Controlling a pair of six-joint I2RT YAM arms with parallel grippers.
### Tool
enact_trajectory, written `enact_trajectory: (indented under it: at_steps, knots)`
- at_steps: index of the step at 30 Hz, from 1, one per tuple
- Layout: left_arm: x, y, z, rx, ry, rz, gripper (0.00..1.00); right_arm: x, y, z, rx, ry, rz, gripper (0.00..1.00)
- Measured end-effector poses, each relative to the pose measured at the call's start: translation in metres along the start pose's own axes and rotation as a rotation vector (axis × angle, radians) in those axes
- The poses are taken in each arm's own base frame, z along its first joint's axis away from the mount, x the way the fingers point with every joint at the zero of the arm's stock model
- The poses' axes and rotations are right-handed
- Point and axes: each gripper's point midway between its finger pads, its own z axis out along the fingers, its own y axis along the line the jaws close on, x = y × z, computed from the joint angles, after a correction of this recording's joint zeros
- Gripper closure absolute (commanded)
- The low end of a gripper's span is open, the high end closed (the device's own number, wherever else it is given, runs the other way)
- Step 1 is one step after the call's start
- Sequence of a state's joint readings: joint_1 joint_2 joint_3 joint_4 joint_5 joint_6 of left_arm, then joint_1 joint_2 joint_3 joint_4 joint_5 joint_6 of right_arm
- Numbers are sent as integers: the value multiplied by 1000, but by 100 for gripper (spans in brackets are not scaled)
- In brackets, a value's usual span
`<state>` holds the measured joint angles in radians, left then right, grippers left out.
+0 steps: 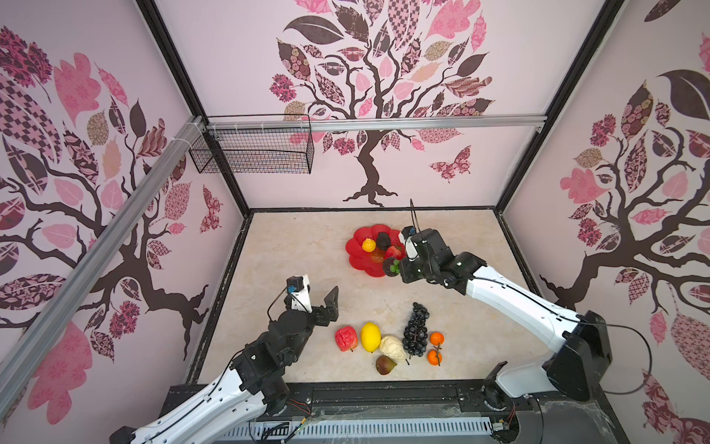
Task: Arrange fruit in a fruit bowl
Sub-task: Place the fruit in the fruit bowl.
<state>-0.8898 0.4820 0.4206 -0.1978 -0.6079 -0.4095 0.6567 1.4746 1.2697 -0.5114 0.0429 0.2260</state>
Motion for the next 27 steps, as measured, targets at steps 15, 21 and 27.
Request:
enact_trajectory:
  at_steps: [15, 21, 27]
  knots:
    - [14, 14, 1, -61, 27, 57, 9, -38, -2, 70, 72, 129, -71, 100]
    - [9, 15, -4, -54, 8, 41, 8, -40, -3, 95, 88, 173, -86, 100]
    - [6, 18, -7, -57, -4, 31, 7, -32, -12, 120, 112, 238, -83, 100]
